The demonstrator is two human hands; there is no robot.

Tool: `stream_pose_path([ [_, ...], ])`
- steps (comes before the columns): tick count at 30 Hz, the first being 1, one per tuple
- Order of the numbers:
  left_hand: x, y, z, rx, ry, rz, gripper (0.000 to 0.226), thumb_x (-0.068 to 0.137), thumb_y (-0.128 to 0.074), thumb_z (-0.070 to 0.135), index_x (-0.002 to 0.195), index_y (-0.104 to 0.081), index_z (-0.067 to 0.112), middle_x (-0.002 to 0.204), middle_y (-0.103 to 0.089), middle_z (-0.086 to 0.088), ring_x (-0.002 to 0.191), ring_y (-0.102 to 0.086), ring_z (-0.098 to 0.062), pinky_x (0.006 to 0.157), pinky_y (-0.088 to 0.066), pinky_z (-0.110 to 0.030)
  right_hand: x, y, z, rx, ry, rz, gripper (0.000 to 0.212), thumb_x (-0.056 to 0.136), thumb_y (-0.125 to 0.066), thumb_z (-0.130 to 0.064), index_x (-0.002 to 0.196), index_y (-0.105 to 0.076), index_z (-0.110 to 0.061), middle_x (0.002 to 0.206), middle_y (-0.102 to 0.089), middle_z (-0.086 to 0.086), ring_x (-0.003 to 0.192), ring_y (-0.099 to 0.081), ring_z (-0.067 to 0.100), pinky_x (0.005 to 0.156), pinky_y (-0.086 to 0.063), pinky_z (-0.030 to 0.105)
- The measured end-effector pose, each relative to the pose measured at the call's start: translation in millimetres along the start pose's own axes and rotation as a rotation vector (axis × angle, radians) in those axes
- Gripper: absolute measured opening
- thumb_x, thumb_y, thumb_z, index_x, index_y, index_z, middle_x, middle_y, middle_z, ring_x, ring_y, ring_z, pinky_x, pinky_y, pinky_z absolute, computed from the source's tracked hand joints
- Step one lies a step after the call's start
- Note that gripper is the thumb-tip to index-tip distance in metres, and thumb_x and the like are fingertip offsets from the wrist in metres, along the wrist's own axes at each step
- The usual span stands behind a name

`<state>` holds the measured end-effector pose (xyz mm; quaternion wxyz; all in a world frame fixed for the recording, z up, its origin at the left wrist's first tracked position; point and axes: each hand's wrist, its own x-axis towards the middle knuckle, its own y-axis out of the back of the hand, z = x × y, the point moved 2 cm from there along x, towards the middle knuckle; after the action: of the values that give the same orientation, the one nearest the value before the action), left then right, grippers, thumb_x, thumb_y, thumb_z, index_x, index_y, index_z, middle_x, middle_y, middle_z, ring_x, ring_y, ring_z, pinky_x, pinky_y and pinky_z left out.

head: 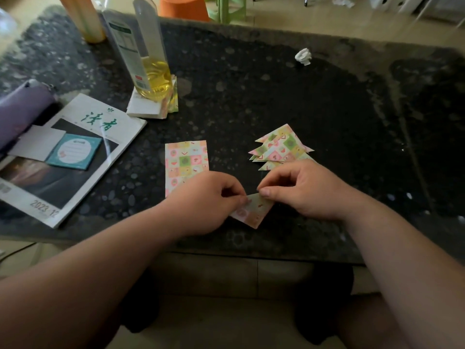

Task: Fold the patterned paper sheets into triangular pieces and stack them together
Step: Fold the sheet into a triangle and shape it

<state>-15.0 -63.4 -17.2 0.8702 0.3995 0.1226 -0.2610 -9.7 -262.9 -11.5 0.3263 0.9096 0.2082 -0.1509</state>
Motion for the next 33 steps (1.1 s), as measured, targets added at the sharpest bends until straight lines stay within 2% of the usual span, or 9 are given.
stream_pose_path([
  [4, 2, -3, 5, -0.083, -0.047, 0.026, 0.016, 0.097, -0.066, 0.034, 0.082, -0.067, 0.041, 0.082, -0.068, 0.020, 0.076, -0.060, 0.013, 0.055, -0.043, -0.006, -2, -3, -3, 0.004, 0.072, 0.025, 0.013, 0.092, -0.076, -0.021, 0.086, -0.078, -0.032, 0.087, -0.076, -0.013, 0.086, -0.071, -0.001, 0.078, -0.060, 0.025],
  [8, 2, -1, 10, -0.146, -0.087, 0.062, 0.016, 0.095, -0.069, 0.030, 0.081, -0.070, 0.038, 0.079, -0.071, 0.017, 0.067, -0.062, 0.013, 0.052, -0.043, -0.008, -4, 0, -6, -0.007, 0.079, 0.020, 0.010, 0.093, -0.075, -0.016, 0.087, -0.079, -0.024, 0.084, -0.076, -0.008, 0.083, -0.071, 0.002, 0.073, -0.060, 0.022],
  [11, 1, 6, 9, -0.127, -0.081, 0.059, 0.014, 0.094, -0.071, 0.031, 0.081, -0.073, 0.037, 0.080, -0.072, 0.018, 0.073, -0.065, 0.007, 0.058, -0.047, -0.012, -8, 11, -7, -0.025, 0.036, -0.011, 0.016, 0.092, -0.074, -0.011, 0.082, -0.078, -0.023, 0.080, -0.076, -0.006, 0.077, -0.071, 0.003, 0.069, -0.057, 0.018],
  [15, -1, 17, 4, -0.122, -0.050, 0.066, 0.013, 0.093, -0.072, 0.030, 0.081, -0.074, 0.035, 0.082, -0.072, 0.017, 0.078, -0.068, 0.000, 0.067, -0.058, -0.021, -13, 39, 2, -0.143, -0.133, -0.137, 0.016, 0.092, -0.071, -0.010, 0.081, -0.077, -0.018, 0.075, -0.077, -0.001, 0.070, -0.071, 0.006, 0.074, -0.053, 0.028],
  [17, 0, 17, 2, -0.095, -0.049, 0.071, 0.015, 0.093, -0.073, 0.029, 0.079, -0.074, 0.035, 0.083, -0.072, 0.017, 0.079, -0.067, 0.003, 0.070, -0.057, -0.021, -14, 48, 9, -0.178, -0.185, -0.095, 0.015, 0.092, -0.072, -0.012, 0.080, -0.078, -0.020, 0.076, -0.078, -0.003, 0.070, -0.071, 0.004, 0.078, -0.051, 0.032],
  [20, 1, 12, 2, -0.063, -0.055, 0.049, 0.017, 0.093, -0.072, 0.029, 0.078, -0.071, 0.037, 0.081, -0.071, 0.018, 0.079, -0.065, 0.006, 0.069, -0.053, -0.018, -14, 38, 1, -0.086, -0.044, 0.061, 0.004, 0.089, -0.077, -0.024, 0.087, -0.079, -0.026, 0.086, -0.078, -0.012, 0.083, -0.071, 0.001, 0.084, -0.055, 0.028],
  [25, 2, 5, 12, -0.052, -0.097, 0.062, 0.016, 0.093, -0.070, 0.026, 0.080, -0.075, 0.035, 0.075, -0.072, 0.018, 0.076, -0.064, 0.007, 0.061, -0.048, -0.009, -4, -6, -11, -0.121, 0.072, -0.056, 0.006, 0.092, -0.075, -0.029, 0.087, -0.078, -0.028, 0.082, -0.074, -0.016, 0.077, -0.069, -0.001, 0.065, -0.055, 0.016],
  [30, -1, 18, 12, -0.084, -0.057, 0.002, 0.017, 0.091, -0.073, 0.027, 0.081, -0.077, 0.040, 0.078, -0.073, 0.023, 0.076, -0.067, 0.000, 0.069, -0.054, -0.023, -5, 3, -13, -0.078, 0.082, -0.101, 0.010, 0.093, -0.075, -0.023, 0.085, -0.078, -0.028, 0.085, -0.074, -0.019, 0.082, -0.069, -0.003, 0.069, -0.056, 0.020],
  [33, -3, 26, 11, -0.098, -0.013, -0.011, 0.012, 0.090, -0.074, 0.024, 0.083, -0.080, 0.033, 0.074, -0.074, 0.018, 0.071, -0.068, 0.001, 0.064, -0.050, -0.019, -7, 11, -12, -0.060, 0.075, -0.128, 0.012, 0.092, -0.076, -0.021, 0.083, -0.078, -0.028, 0.083, -0.075, -0.018, 0.080, -0.070, -0.002, 0.069, -0.053, 0.019],
])
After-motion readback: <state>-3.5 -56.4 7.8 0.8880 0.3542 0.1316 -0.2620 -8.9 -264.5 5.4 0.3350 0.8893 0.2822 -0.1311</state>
